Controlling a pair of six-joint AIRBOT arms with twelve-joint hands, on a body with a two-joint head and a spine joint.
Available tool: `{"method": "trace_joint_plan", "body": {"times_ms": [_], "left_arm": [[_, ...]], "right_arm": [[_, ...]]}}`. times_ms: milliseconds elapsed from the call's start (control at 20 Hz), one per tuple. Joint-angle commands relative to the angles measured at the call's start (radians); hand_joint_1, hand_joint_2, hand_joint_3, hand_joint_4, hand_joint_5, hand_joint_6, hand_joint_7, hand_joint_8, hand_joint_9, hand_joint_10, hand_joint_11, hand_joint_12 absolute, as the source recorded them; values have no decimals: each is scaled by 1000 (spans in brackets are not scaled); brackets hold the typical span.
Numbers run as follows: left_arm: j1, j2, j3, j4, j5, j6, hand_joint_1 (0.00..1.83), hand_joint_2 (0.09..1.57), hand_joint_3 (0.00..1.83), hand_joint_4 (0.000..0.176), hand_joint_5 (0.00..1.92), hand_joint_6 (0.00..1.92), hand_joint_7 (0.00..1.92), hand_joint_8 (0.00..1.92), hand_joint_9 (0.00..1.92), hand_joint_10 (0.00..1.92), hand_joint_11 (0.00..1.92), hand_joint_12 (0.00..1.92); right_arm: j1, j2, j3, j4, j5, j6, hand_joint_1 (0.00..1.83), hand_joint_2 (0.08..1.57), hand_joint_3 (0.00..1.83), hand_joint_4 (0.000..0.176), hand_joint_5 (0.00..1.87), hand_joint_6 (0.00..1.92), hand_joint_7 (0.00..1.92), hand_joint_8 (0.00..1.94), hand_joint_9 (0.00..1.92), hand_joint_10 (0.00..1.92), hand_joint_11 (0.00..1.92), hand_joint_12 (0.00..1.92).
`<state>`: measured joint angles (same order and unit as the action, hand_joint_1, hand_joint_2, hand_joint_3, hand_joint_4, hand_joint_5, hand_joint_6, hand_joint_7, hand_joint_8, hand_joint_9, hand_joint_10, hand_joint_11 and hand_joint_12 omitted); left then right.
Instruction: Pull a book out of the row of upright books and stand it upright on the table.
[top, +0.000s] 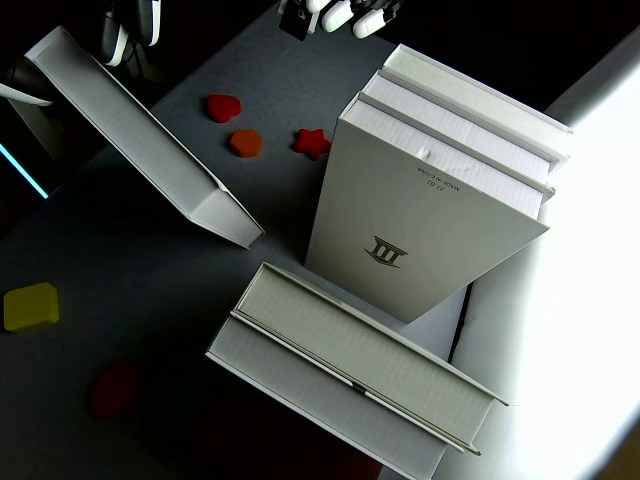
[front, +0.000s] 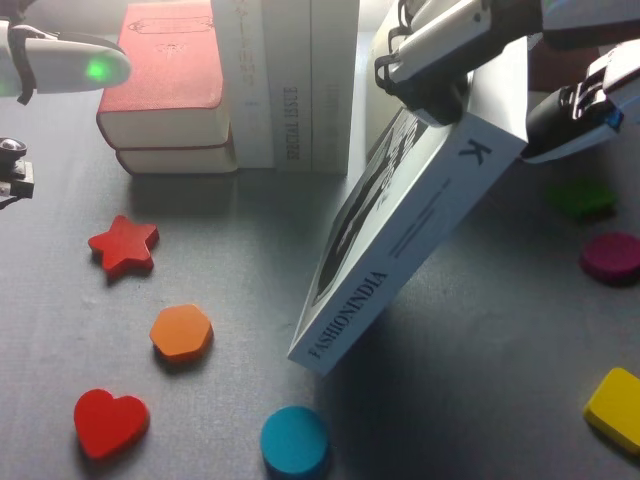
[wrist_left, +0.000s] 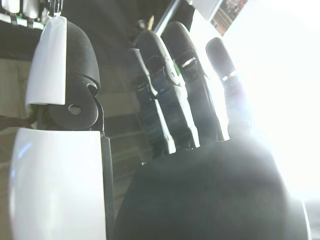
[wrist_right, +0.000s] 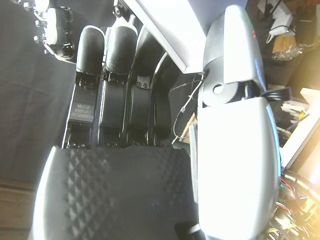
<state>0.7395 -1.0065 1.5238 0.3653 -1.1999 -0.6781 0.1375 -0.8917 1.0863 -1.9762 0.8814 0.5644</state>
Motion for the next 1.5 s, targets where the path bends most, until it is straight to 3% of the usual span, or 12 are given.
{"method": "trace_joint_plan", "body": {"times_ms": [0, 150, 500, 550, 600, 750, 850, 1250, 1300, 1350, 1400, 1450], "left_arm": [[-8, -3, -4, -71, -101, -9, 1289, 1017, 8, 0, 800, 293, 882, 32, 534, 564, 1, 1372], [-9, -4, -4, -71, -102, -9, 1244, 1000, 0, 0, 614, 190, 682, 9, 462, 357, 0, 688], [-21, -4, -4, -77, -128, -9, 1149, 992, 0, 0, 533, 101, 611, 15, 555, 204, 0, 770], [-23, -4, -4, -76, -129, -9, 1152, 957, 0, 0, 559, 113, 654, 34, 604, 239, 0, 889], [-24, -3, -3, -68, -122, -9, 1199, 936, 0, 0, 593, 138, 705, 68, 624, 353, 0, 1096], [-23, -13, 15, -80, -146, -9, 1071, 873, 0, 0, 604, 207, 692, 77, 500, 644, 0, 1178], [-23, -14, 17, -79, -141, -9, 1129, 896, 4, 0, 550, 316, 614, 65, 428, 745, 0, 1023], [-6, -6, 7, -92, -145, -9, 1115, 884, 0, 0, 453, 534, 623, 284, 467, 738, 0, 1155], [-1, -1, 3, -101, -152, -9, 1078, 886, 1, 0, 445, 512, 527, 253, 423, 721, 0, 1057], [5, 4, -1, -112, -163, -9, 1078, 886, 1, 0, 445, 512, 527, 253, 423, 721, 0, 1057], [9, 6, -5, -121, -169, -9, 1098, 924, 4, 0, 339, 397, 460, 169, 322, 808, 0, 1114], [12, 10, -8, -133, -177, -9, 1073, 905, 0, 0, 317, 367, 446, 95, 290, 734, 0, 1050]], "right_arm": [[4, 0, 8, 58, -63, -9, 1347, 1209, 0, 0, 597, 1388, 894, 1102, 800, 1381, 438, 1376], [4, 1, 6, 37, -80, -9, 1347, 1209, 0, 0, 596, 1388, 894, 1103, 800, 1381, 438, 1377], [-48, -9, 43, 44, -86, -5, 1347, 1209, 0, 0, 596, 1388, 894, 1103, 800, 1381, 438, 1377], [-72, -14, 62, 69, -86, -5, 862, 841, 0, 106, 118, 277, 178, 220, 159, 275, 87, 678], [-88, -22, 79, 87, -86, -6, 731, 741, 0, 134, 23, 55, 35, 43, 31, 54, 17, 135], [-111, -42, 106, 105, -114, -13, 660, 674, 9, 126, 0, 0, 0, 0, 0, 0, 1, 294], [-124, -47, 120, 120, -125, -20, 605, 669, 0, 176, 0, 0, 0, 0, 0, 0, 0, 14], [-124, -32, 117, 203, -116, -54, 653, 693, 4, 176, 0, 0, 0, 0, 0, 0, 43, 24], [-116, -24, 114, 235, -117, -87, 753, 732, 0, 165, 0, 0, 0, 0, 40, 10, 8, 654], [-114, -9, 113, 306, -124, -142, 753, 732, 0, 165, 0, 0, 0, 0, 40, 10, 8, 654], [-114, 6, 114, 370, -126, -186, 707, 819, 7, 163, 0, 0, 0, 0, 173, 26, 0, 1126], [-116, 35, 112, 484, -126, -263, 697, 829, 4, 171, 0, 0, 0, 0, 153, 4, 0, 1061]]}}
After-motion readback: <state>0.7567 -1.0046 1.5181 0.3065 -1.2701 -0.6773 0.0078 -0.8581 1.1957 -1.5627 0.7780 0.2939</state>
